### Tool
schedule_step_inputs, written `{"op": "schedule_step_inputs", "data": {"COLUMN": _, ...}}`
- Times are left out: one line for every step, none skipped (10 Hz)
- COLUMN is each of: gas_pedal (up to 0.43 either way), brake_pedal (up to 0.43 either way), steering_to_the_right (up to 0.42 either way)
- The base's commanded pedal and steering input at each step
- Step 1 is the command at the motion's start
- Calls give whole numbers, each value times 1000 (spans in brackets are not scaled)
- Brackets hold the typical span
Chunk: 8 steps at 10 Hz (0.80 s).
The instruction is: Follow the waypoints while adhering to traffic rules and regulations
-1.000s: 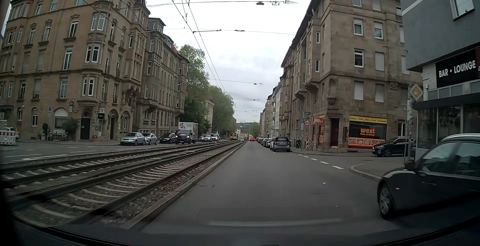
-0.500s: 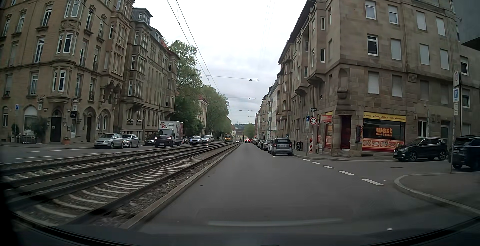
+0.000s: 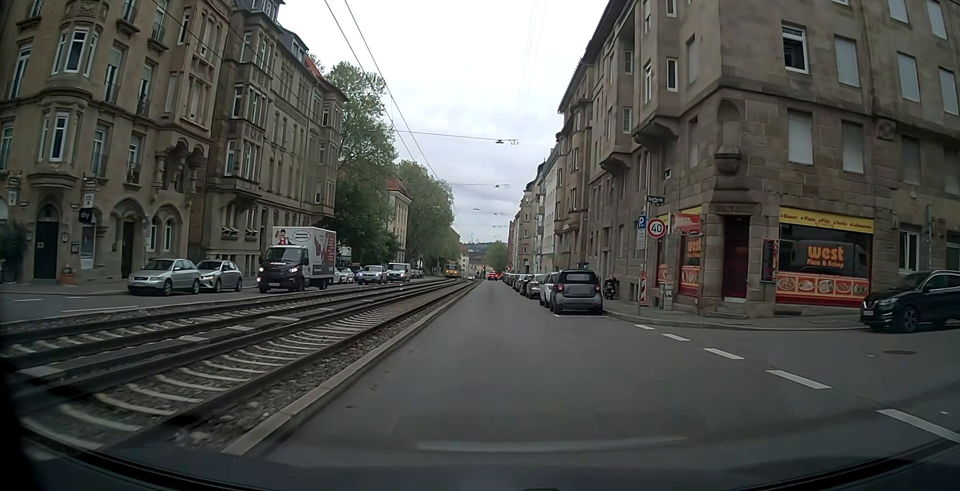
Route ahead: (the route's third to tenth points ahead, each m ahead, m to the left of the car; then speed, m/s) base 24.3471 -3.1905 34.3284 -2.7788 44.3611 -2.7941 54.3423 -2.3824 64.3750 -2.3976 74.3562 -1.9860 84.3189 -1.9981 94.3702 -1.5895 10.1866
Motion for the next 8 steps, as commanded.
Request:
{"op": "schedule_step_inputs", "data": {"gas_pedal": 67, "brake_pedal": 0, "steering_to_the_right": 0}}
{"op": "schedule_step_inputs", "data": {"gas_pedal": 67, "brake_pedal": 0, "steering_to_the_right": 0}}
{"op": "schedule_step_inputs", "data": {"gas_pedal": 67, "brake_pedal": 0, "steering_to_the_right": -1}}
{"op": "schedule_step_inputs", "data": {"gas_pedal": 67, "brake_pedal": 0, "steering_to_the_right": -1}}
{"op": "schedule_step_inputs", "data": {"gas_pedal": 47, "brake_pedal": 0, "steering_to_the_right": -1}}
{"op": "schedule_step_inputs", "data": {"gas_pedal": 47, "brake_pedal": 0, "steering_to_the_right": -2}}
{"op": "schedule_step_inputs", "data": {"gas_pedal": 28, "brake_pedal": 0, "steering_to_the_right": -3}}
{"op": "schedule_step_inputs", "data": {"gas_pedal": 20, "brake_pedal": 0, "steering_to_the_right": -3}}
